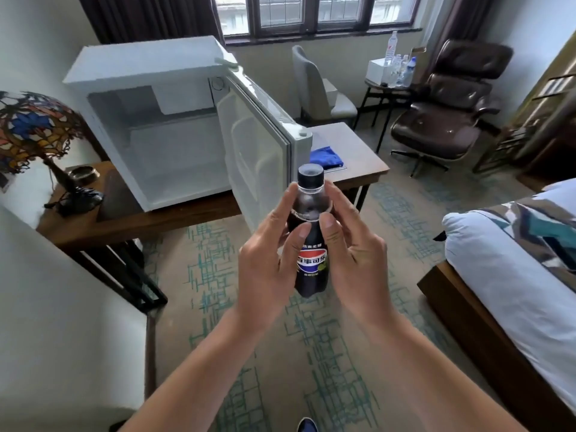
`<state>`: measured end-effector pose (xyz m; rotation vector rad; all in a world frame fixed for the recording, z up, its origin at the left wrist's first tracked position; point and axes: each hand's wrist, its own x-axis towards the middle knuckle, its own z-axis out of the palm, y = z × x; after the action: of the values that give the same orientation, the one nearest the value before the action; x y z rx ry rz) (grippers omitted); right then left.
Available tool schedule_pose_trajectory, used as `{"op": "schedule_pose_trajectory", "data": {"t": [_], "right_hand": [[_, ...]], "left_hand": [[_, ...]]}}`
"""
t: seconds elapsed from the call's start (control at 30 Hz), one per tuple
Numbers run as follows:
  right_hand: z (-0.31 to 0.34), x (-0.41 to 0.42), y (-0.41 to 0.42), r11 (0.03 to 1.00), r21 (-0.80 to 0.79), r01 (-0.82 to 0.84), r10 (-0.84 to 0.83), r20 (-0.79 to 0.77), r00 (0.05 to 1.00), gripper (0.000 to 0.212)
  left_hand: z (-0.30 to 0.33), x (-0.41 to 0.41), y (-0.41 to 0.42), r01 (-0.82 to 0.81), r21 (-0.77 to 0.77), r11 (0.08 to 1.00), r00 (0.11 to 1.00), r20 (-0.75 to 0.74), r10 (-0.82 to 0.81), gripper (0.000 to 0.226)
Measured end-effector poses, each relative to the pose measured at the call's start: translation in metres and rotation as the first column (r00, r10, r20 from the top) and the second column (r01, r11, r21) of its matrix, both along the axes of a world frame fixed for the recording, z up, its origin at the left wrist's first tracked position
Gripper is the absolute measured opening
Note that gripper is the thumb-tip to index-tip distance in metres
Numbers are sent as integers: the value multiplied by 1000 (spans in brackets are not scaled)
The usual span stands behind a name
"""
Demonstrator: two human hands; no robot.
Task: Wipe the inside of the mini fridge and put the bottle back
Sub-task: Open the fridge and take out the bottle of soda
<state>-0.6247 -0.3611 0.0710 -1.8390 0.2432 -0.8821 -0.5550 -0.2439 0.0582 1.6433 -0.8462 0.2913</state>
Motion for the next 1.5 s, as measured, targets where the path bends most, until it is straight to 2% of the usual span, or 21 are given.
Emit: {"op": "schedule_pose_trajectory", "data": {"t": [0.23, 0.43, 0.63, 0.93, 1.1, 1.3, 1.5], "right_hand": [[4, -27, -24, 999, 3, 53, -53, 1, 999, 45], [1, -27, -66, 999, 38, 23, -23, 14, 1000, 46], [0, -4, -146, 996, 12, -84, 84, 20, 996, 46], [4, 47, -265, 977, -19, -213, 212, -63, 975, 43], [-4, 91, -304, 965, 29, -260, 261, -79, 962, 44], [-16, 165, -336, 949, 115, -293, 304, -96, 948, 39], [-20, 250, -361, 920, 197, -338, 358, -74, 931, 43]], "left_hand": [[2, -23, -28, 33, 2, 999, 999, -3, -33, 55], [3, -27, -66, -17, 42, 999, 1000, -3, 17, 54], [0, -16, -144, -148, 34, 988, 989, 7, 148, 53], [2, 12, -255, -338, 42, 940, 941, -6, 338, 55], [-6, 51, -296, -382, 52, 923, 918, -91, 385, 54], [-15, 125, -330, -415, 82, 906, 906, -55, 420, 57], [-26, 208, -359, -407, 77, 910, 906, -87, 413, 56]]}}
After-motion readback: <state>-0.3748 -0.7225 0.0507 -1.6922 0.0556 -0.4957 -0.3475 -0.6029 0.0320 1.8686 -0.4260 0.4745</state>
